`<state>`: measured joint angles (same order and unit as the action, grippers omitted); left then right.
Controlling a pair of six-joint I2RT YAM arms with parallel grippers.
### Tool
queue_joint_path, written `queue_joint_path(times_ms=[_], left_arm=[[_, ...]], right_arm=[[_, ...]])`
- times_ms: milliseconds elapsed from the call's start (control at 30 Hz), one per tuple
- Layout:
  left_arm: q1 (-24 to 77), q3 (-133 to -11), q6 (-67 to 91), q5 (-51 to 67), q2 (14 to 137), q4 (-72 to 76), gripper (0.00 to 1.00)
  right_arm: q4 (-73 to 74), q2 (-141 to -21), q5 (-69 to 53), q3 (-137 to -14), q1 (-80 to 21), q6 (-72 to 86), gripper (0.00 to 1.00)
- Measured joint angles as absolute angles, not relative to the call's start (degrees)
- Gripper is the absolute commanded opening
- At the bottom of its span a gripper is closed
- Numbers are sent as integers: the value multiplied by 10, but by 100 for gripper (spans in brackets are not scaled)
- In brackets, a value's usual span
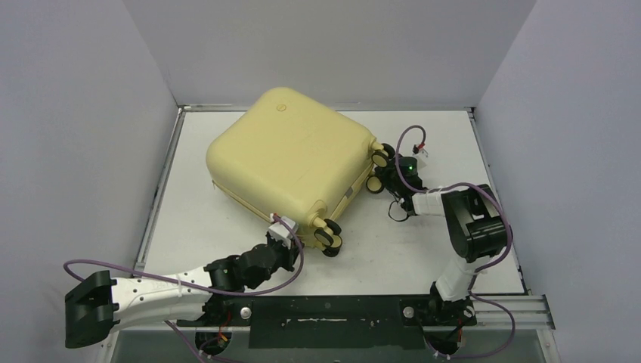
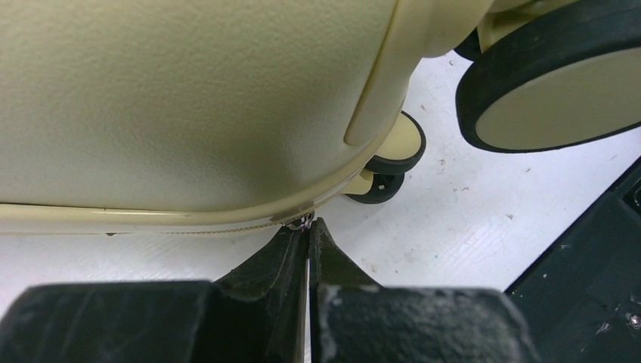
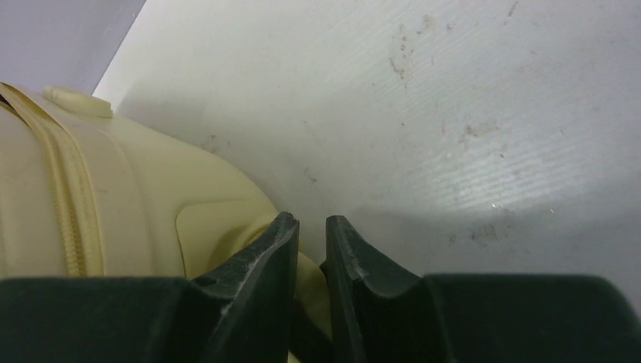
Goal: Pack the luggage
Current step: Zip the luggage at the center of the board.
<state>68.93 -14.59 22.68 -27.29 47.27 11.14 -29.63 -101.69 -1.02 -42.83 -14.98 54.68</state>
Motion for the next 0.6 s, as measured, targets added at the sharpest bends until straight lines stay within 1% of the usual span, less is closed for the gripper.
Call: queue_joint_path(times_ms=[67,133,200,233,367,433,533,600], left_arm=[[691,-146,231,-281,468,104,0],[691,-146,234,-283,463,100,0],[688,-146,236,-284,460,100,0],[686,-146,237,-283,457,100,0],[671,-146,245,-271,447,91,0],[658,-146,249,-258,444,87,0],[632,-146,251,-236,445,88,0],[618,-146,252,-231,449,92,0]], right_arm=[[-288,-998,0,-417,-154,541,37],[-252,-955,1,-401,-159,525,53],[-202,-911,3,-385,-165,511,63],[-169,-885,-4,-375,-166,499,67],[-63,-787,-15,-367,-164,449,77],[-27,-740,-15,-368,-155,418,80],[9,-694,-12,-374,-152,364,80],[18,-688,-12,-382,-168,320,79]])
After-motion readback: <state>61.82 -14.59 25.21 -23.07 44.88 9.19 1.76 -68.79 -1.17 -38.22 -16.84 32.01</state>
